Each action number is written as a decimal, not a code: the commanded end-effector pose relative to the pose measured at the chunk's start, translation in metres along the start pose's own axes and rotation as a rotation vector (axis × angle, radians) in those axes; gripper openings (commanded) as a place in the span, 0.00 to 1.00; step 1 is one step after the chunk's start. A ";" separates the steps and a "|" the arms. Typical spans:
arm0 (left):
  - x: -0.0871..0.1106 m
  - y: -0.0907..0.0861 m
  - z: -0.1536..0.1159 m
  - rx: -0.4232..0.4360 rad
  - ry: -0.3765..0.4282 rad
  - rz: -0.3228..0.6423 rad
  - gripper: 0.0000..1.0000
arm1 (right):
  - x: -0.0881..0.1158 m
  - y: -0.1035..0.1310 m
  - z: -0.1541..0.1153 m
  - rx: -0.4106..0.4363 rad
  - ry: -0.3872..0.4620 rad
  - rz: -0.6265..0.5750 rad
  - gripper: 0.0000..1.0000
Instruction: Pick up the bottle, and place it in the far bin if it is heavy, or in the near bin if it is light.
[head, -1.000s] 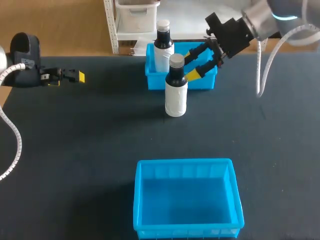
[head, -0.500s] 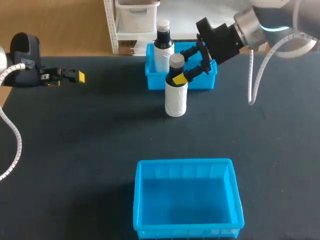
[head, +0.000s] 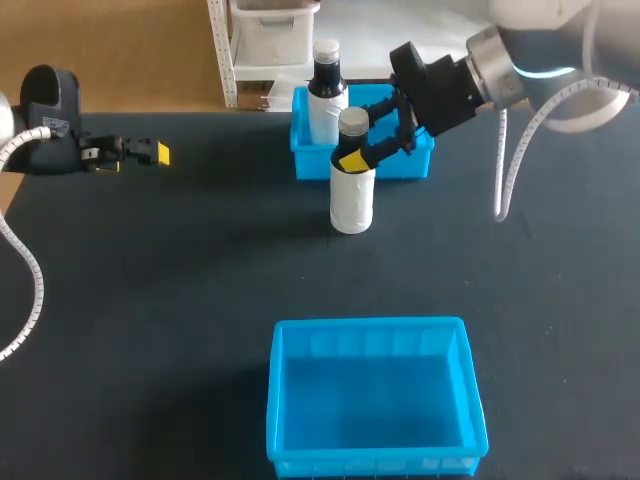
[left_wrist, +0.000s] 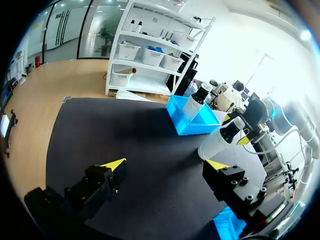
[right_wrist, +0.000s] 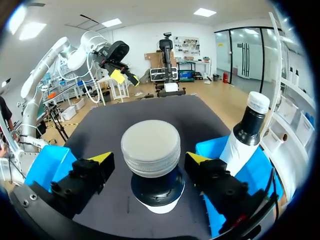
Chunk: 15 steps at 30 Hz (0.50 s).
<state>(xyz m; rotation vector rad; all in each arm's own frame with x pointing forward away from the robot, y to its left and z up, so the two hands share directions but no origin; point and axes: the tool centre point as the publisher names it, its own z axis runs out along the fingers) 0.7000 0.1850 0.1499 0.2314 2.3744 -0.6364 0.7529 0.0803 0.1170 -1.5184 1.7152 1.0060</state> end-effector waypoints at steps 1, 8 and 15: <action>0.000 0.000 0.000 0.000 0.000 0.000 1.00 | 0.001 0.003 0.000 0.008 -0.004 0.001 0.87; 0.000 0.000 0.000 0.000 0.000 0.000 1.00 | -0.002 0.002 0.002 0.007 -0.013 0.001 0.75; 0.000 0.000 0.000 0.000 0.000 0.000 1.00 | -0.003 0.002 0.002 0.007 -0.011 -0.001 0.63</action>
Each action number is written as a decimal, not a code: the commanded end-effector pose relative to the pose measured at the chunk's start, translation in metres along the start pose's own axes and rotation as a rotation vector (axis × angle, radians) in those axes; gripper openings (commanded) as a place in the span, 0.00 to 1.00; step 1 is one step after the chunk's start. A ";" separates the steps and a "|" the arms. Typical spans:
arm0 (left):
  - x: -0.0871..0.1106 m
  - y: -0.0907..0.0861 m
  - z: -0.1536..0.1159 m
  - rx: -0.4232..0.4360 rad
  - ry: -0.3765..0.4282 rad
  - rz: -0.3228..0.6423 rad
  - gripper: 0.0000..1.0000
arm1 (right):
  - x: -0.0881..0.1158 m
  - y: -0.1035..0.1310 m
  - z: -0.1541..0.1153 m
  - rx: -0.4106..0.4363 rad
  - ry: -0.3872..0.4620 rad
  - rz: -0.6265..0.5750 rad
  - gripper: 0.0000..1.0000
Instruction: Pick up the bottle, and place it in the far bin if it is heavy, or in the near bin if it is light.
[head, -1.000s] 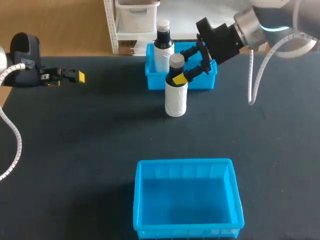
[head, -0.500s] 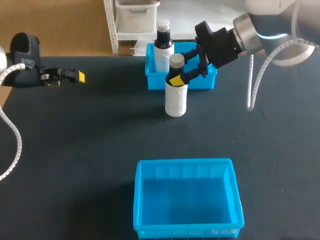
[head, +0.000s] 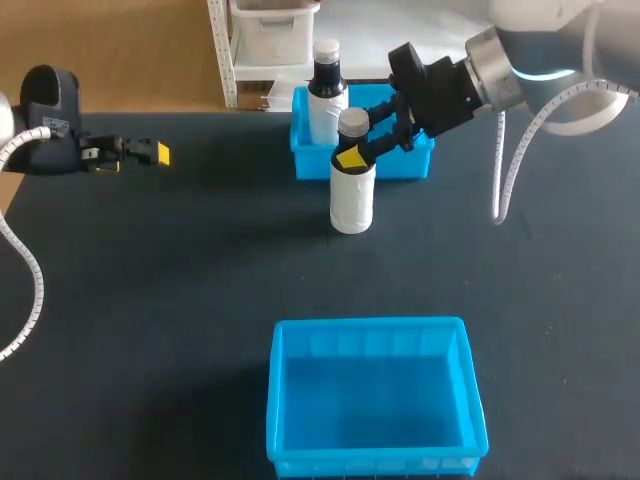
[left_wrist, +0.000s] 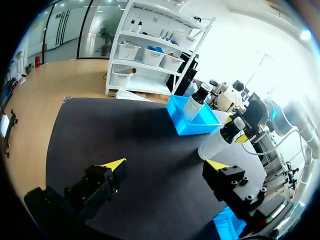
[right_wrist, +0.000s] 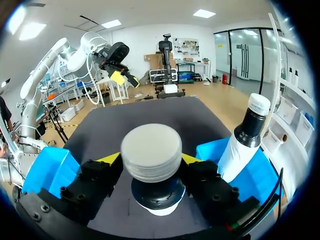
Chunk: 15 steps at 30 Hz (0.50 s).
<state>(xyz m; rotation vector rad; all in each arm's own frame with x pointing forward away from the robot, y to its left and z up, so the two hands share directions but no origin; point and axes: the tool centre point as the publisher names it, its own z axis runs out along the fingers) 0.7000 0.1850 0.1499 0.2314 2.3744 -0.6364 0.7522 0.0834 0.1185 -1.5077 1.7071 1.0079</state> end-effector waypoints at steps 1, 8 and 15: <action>0.000 0.000 0.000 0.000 0.000 0.000 1.00 | 0.000 0.001 0.000 0.003 0.001 0.001 0.61; 0.000 0.000 0.000 0.000 0.000 0.000 1.00 | 0.000 0.001 -0.001 0.005 0.000 0.005 0.47; 0.000 0.000 0.000 0.000 0.000 0.000 1.00 | -0.004 0.002 -0.008 0.011 -0.002 0.001 0.43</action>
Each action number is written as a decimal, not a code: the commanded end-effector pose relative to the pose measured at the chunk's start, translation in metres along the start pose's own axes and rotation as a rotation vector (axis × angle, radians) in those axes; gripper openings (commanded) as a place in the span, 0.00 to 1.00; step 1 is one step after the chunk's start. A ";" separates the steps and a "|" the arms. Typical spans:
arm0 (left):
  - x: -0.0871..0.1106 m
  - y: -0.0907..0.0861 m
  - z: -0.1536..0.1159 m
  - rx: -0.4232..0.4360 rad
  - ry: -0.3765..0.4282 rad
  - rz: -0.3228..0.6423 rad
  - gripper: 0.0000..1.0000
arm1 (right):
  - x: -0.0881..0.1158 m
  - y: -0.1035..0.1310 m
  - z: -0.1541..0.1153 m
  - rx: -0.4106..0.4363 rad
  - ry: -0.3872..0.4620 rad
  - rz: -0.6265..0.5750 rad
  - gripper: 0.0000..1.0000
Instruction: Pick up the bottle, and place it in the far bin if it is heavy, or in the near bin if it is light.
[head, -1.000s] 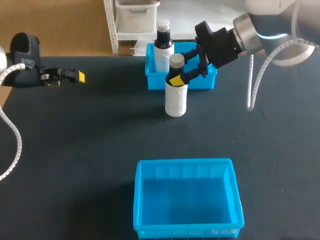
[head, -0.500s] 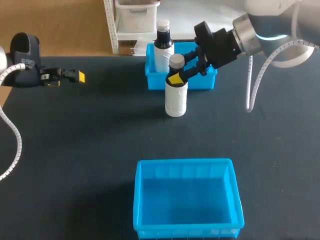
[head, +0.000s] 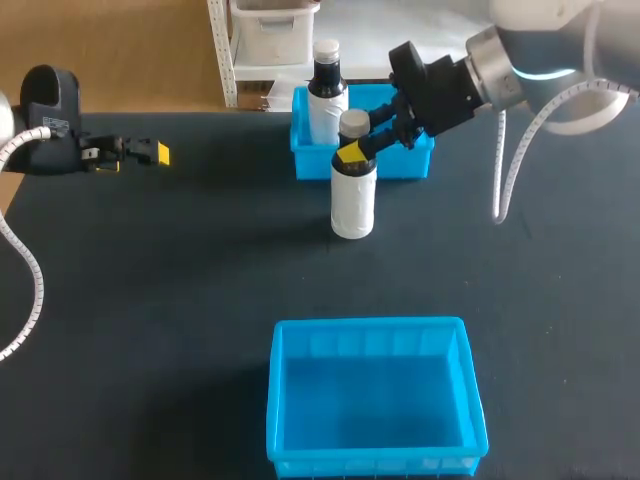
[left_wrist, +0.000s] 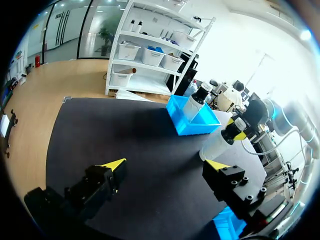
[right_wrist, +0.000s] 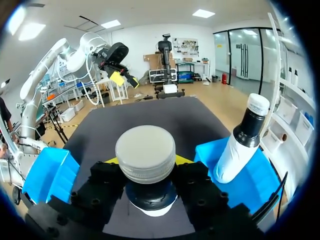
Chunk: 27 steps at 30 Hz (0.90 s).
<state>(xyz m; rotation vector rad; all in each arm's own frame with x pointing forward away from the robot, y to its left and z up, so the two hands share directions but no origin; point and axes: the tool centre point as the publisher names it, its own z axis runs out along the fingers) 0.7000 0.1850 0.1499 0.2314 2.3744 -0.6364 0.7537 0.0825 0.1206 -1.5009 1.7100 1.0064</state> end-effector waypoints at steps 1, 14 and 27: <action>0.000 0.000 0.000 0.000 0.000 0.000 1.00 | -0.004 0.003 -0.008 0.010 0.000 -0.004 0.43; 0.000 0.000 0.000 0.000 0.000 0.000 1.00 | -0.009 0.009 -0.068 0.071 -0.005 0.015 0.42; 0.000 0.000 0.000 0.000 0.000 0.000 1.00 | 0.000 0.041 -0.144 0.126 0.016 0.069 0.40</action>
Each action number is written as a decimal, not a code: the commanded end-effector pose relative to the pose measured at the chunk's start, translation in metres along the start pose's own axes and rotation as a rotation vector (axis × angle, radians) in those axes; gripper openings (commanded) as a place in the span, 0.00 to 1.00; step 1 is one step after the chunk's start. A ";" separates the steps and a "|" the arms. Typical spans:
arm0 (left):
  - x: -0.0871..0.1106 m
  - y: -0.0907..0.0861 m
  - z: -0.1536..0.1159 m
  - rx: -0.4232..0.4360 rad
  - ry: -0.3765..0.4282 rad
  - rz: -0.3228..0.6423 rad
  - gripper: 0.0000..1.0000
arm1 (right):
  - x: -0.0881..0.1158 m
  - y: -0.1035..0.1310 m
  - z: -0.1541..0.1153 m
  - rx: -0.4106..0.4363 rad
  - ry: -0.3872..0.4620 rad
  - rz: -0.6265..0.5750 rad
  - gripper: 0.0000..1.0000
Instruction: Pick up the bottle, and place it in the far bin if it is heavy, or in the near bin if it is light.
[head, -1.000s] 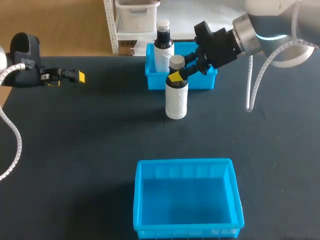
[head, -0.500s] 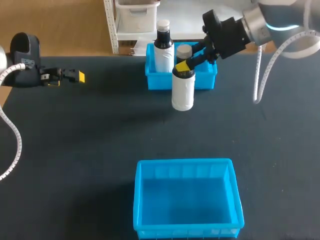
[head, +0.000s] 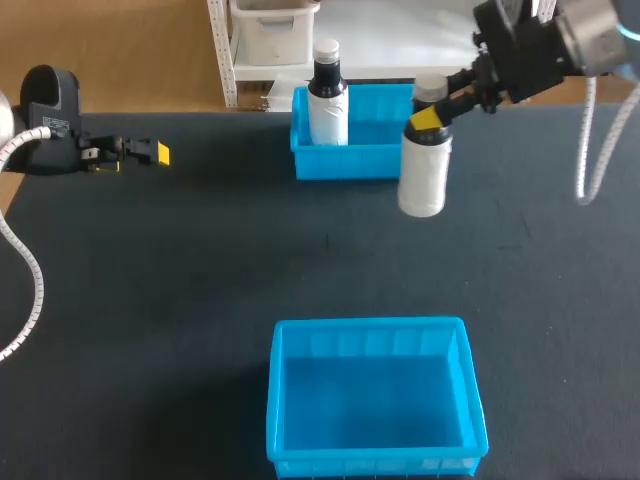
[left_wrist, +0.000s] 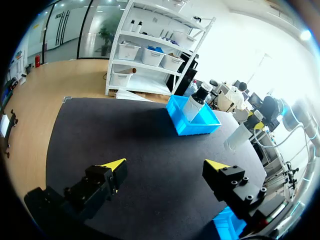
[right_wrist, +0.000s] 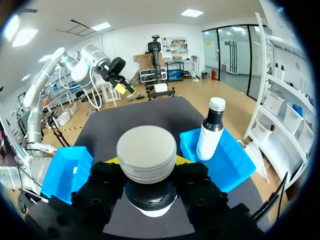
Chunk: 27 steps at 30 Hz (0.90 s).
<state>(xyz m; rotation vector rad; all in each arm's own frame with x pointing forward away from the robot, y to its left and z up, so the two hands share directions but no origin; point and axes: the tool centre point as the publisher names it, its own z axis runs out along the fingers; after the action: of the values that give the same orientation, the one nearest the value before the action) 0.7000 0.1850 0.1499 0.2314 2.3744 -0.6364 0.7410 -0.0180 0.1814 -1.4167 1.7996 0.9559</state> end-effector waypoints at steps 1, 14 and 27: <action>0.000 0.000 0.000 0.000 0.000 0.000 1.00 | 0.003 0.027 -0.033 0.052 0.000 0.004 0.40; 0.000 0.000 0.000 0.000 0.000 0.000 1.00 | -0.007 0.083 -0.067 -0.083 0.056 -0.102 0.40; 0.000 0.000 0.000 0.000 0.000 0.000 1.00 | -0.031 0.137 -0.056 -0.272 0.031 -0.242 0.39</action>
<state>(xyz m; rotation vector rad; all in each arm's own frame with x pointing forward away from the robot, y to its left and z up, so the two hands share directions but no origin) 0.7000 0.1851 0.1499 0.2312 2.3744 -0.6363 0.6088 -0.0384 0.2563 -1.7565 1.5228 1.0789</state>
